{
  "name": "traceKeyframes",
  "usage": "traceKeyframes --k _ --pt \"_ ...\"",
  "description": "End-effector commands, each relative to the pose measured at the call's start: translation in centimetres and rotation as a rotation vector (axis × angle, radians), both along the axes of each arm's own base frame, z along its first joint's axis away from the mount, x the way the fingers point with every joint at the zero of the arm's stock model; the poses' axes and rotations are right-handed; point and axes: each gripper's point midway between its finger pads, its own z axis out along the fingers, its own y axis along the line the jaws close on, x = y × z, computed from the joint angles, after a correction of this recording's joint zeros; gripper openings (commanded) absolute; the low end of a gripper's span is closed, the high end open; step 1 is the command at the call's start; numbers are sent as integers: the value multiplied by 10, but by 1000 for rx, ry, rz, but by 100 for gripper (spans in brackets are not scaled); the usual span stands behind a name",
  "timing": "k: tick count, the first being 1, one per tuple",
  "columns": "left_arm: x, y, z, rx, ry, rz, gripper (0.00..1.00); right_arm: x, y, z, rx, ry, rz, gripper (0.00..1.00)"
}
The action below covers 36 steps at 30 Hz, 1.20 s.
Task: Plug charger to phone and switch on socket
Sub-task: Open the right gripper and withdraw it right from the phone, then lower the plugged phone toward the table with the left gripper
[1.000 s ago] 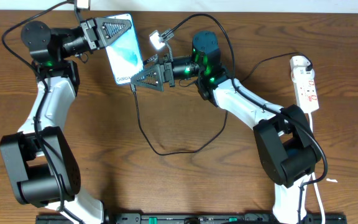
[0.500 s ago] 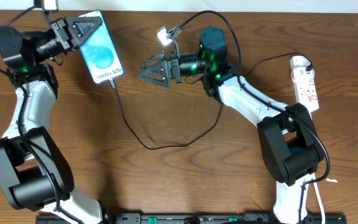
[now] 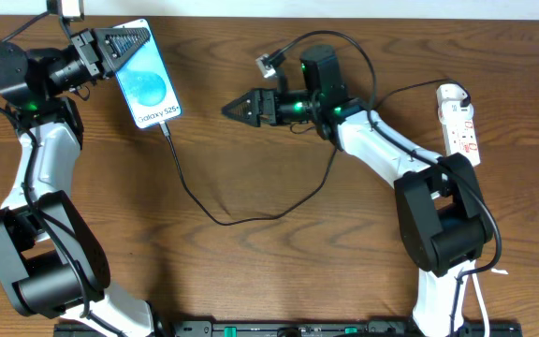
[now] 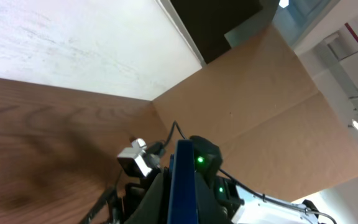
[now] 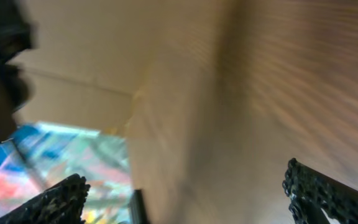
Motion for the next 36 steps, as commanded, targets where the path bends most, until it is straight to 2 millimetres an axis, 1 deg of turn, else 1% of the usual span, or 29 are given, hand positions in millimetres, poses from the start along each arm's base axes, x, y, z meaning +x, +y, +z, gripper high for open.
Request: traceKeyframes --k 1,5,7,9,11,14,16,20,25,29,33,36 --pt "-7 -1 12 8 -15 -11 7 22 -16 -20 -105 -40 -105 99" --pt "-9 -2 11 13 -13 -23 7 29 -40 -46 -247 -3 -195 99" --pt "-10 -2 11 14 -12 -27 7 32 -51 -54 -321 4 -246 99" --pt "-10 -2 11 15 -12 -28 7 35 -66 -57 -407 -5 -305 99" --pt "-10 -3 11 15 -12 -28 7 37 -80 -53 -475 -20 -360 99" --pt "-10 -7 10 18 -19 -36 7 37 -98 -36 -549 -63 -422 99" --pt "-10 -13 7 22 -22 -51 7 34 -106 -22 -579 -92 -449 99" --pt "-9 -25 -2 27 -12 -75 7 29 -114 -6 -598 -109 -473 99" --pt "-3 -43 -27 28 43 -82 7 26 -116 1 -598 -118 -471 99" --pt "2 -55 -61 43 136 -51 7 25 -116 1 -599 -116 -470 99" --pt "3 -62 -91 78 208 -14 7 25 -116 1 -601 -114 -470 99" --pt "1 -66 -108 105 245 -11 8 25 -116 0 -602 -113 -469 99"
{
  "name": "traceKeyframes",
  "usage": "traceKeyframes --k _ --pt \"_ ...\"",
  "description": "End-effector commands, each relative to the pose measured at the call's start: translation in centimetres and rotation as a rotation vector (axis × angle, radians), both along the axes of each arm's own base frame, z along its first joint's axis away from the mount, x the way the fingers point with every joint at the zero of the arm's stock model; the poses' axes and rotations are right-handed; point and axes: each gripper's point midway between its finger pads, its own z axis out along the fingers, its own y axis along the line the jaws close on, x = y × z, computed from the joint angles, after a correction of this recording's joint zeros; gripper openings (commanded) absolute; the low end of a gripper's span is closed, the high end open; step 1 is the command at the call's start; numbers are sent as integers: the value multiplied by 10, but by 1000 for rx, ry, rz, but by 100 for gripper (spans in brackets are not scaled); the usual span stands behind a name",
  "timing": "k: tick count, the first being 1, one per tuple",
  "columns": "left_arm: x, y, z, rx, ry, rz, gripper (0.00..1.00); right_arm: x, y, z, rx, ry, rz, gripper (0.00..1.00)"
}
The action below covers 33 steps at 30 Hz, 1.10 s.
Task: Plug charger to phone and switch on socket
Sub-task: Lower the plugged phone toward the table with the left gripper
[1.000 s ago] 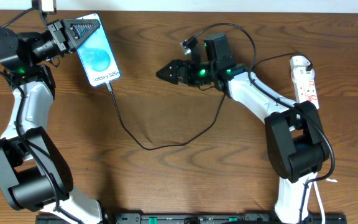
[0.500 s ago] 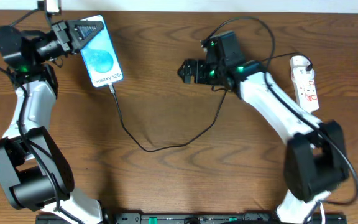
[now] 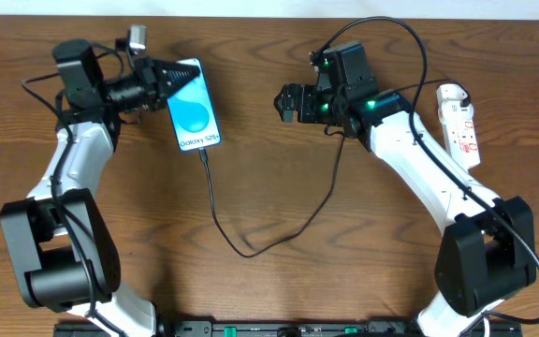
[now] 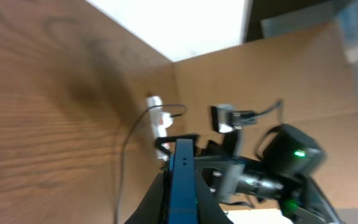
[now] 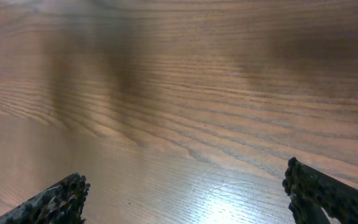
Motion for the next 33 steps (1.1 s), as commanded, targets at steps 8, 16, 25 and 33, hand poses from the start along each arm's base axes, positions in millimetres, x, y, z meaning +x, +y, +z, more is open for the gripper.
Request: traceKeyframes --k 8,16,25,33 --pt "-6 -6 -56 236 80 78 8 3 -1 4 -11 -19 3 99" --pt "-14 -17 -91 392 193 113 7 2 -1 4 -11 -18 3 99" --pt "-24 -32 -111 508 239 103 8 1 -2 3 -14 -13 3 99" --pt "-28 -45 -111 521 219 67 7 1 -2 2 -15 -9 3 99"
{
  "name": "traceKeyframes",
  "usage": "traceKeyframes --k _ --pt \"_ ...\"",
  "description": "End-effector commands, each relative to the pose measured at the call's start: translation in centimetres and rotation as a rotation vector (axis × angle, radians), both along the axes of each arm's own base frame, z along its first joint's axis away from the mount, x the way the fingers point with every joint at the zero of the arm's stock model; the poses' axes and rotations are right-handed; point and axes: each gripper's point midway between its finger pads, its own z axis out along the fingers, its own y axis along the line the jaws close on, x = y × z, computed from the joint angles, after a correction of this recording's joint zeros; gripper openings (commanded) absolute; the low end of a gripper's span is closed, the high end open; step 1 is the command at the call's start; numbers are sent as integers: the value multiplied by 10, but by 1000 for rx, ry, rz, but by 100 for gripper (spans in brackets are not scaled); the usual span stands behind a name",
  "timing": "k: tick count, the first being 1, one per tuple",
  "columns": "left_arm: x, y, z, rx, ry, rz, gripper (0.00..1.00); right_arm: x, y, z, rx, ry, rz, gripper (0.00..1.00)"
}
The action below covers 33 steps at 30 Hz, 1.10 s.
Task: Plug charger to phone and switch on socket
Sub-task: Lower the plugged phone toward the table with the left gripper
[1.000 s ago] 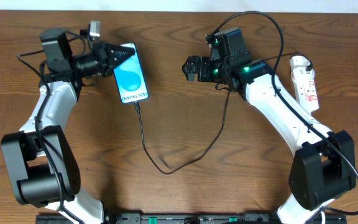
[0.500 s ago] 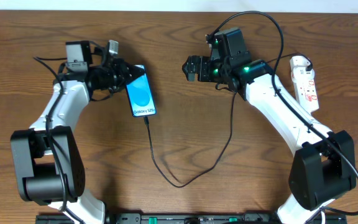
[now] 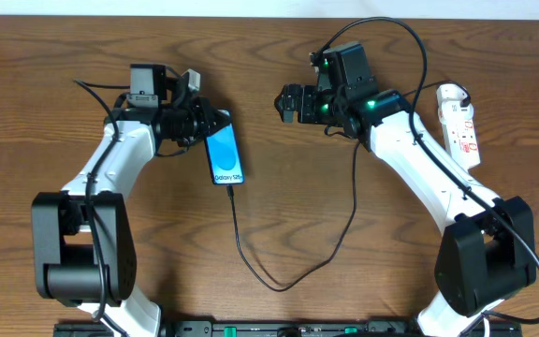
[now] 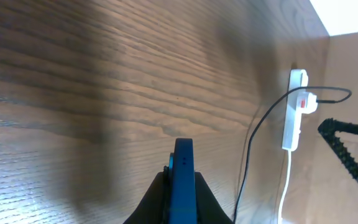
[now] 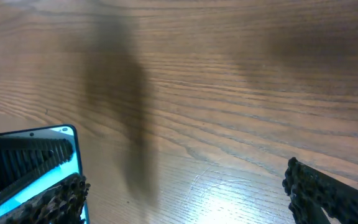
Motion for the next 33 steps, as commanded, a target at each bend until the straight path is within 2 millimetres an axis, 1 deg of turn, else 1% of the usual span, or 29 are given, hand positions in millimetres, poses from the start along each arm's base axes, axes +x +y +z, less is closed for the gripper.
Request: traceKeyframes --k 1,5,9,12,17,20,24,33 --pt "1 -3 9 11 -37 -19 7 2 -1 4 -10 -15 5 99" --pt "1 -2 8 16 -39 -20 7 1 -1 3 -11 -12 5 99" --pt "1 5 1 64 -18 8 7 1 -1 3 -11 -12 5 99" --pt "-2 4 -1 65 -1 6 7 1 -1 3 -11 -12 6 99" --pt "-2 5 -3 74 -1 6 8 1 -1 3 -11 -12 6 99" --pt "-3 10 -9 108 14 20 7 1 -1 3 -11 -11 6 99" --pt "-7 11 -16 111 34 20 8 1 -1 3 -11 -11 6 99" --pt "-16 12 -44 117 99 18 7 -1 3 3 -11 -12 14 99"
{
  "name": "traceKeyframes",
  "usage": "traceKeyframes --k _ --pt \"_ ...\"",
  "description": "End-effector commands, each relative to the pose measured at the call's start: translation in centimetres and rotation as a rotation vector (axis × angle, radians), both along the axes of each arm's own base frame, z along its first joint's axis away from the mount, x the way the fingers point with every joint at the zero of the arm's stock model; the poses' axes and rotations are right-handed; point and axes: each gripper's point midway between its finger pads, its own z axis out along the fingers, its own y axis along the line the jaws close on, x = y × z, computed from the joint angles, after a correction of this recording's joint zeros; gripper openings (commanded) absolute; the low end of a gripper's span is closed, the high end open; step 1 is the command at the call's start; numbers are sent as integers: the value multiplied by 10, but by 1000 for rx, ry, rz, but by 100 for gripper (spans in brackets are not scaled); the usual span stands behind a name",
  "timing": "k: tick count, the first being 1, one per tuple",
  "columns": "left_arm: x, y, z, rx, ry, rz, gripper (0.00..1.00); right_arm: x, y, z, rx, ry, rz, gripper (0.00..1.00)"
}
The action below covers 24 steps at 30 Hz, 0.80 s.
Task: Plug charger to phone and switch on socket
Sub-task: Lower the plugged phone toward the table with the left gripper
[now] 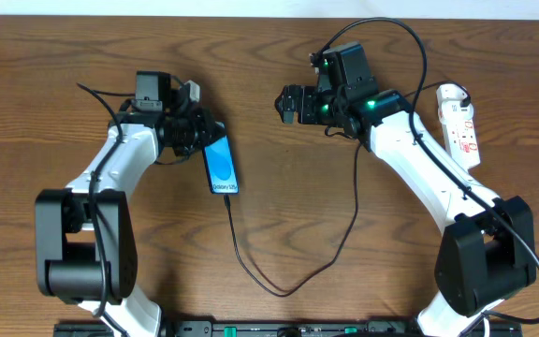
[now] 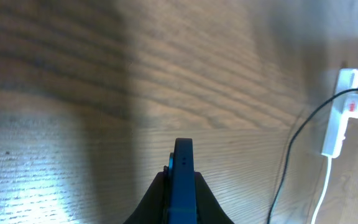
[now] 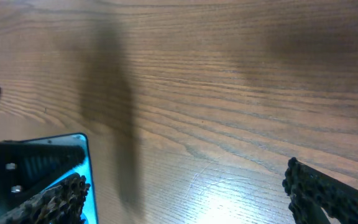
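Observation:
The phone (image 1: 221, 167), its blue screen lit, is at the table's left of centre with my left gripper (image 1: 210, 146) shut on its upper end. A black charger cable (image 1: 279, 288) is plugged into its lower end, loops across the table and runs to the white power strip (image 1: 459, 120) at the right edge. In the left wrist view the phone (image 2: 183, 180) shows edge-on between the fingers, with the power strip (image 2: 339, 115) far right. My right gripper (image 1: 289, 103) hangs open at the back centre with nothing in it; its view catches the phone (image 3: 79, 158).
The cable arcs high over my right arm (image 1: 410, 140) before reaching the strip. A black rail (image 1: 279, 329) runs along the table's front edge. Bare wood (image 3: 216, 124) lies under the right gripper (image 3: 188, 193).
The phone has shifted a little toward the front left in my left gripper and tilted slightly. The left wrist camera now looks more down at the table. The right arm has not moved.
My left gripper held the plugged-in phone at the far back left while the right gripper pointed left, open. Then the phone was further right and the right gripper faced down at the back centre. It then stood left of centre, where it remains.

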Motion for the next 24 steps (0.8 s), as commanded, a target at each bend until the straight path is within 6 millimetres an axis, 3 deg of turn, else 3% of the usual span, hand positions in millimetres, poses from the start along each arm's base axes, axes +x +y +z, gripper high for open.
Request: traceKeyframes --k 1,11,24 --pt "-5 -2 -18 2 42 -12 7 0 4 4 -8 -19 15 99" --pt "-8 -1 -50 6 114 -12 8 0 3 4 -9 -19 15 99" --pt "-10 2 -64 28 142 -3 8 0 5 4 -9 -19 17 99"
